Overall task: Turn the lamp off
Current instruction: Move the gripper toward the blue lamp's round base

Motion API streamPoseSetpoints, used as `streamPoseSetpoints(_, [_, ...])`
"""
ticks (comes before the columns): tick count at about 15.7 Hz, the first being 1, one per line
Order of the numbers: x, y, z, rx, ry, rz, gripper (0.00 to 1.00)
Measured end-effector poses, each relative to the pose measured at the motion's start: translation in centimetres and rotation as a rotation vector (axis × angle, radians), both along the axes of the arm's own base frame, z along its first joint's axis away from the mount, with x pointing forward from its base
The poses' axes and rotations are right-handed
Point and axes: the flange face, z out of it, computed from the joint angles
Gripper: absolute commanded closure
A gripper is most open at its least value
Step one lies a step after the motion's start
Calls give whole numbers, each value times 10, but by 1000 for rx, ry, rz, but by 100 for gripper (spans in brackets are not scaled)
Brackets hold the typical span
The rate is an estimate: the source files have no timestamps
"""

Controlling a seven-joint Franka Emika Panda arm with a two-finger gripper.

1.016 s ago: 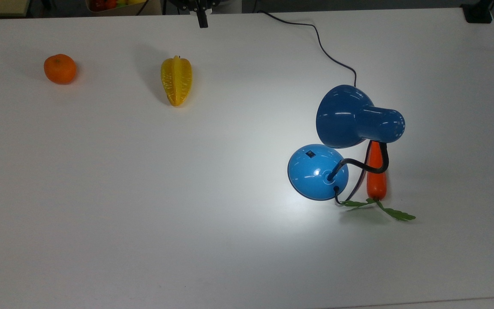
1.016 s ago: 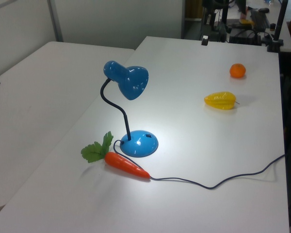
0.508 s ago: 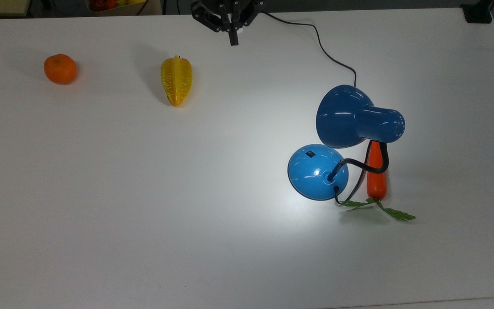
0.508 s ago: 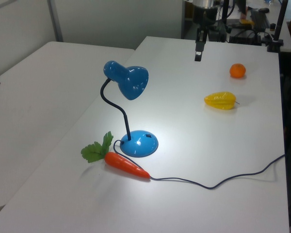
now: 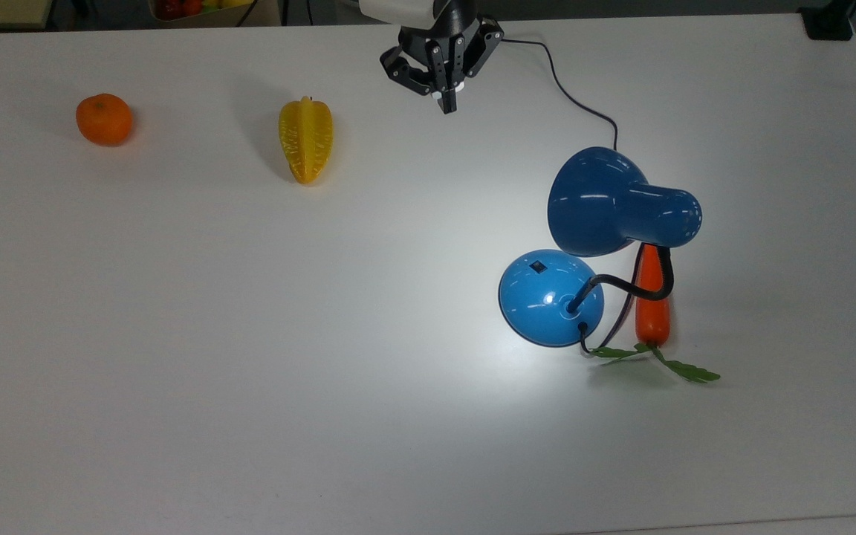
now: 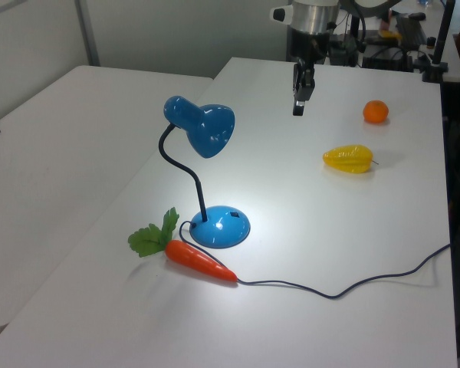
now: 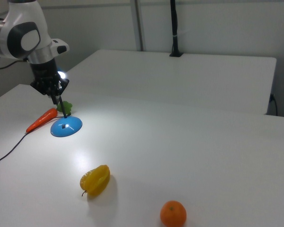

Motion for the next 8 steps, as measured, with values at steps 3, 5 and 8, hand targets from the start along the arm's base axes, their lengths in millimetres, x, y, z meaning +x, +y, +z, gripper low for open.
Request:
streamPoseSetpoints(3, [10, 16, -19, 4, -33, 38, 100])
streamPoseSetpoints(5, [16, 27, -34, 8, -50, 51, 100])
streamPoseSetpoints(8, [25, 40, -54, 16, -87, 61, 100])
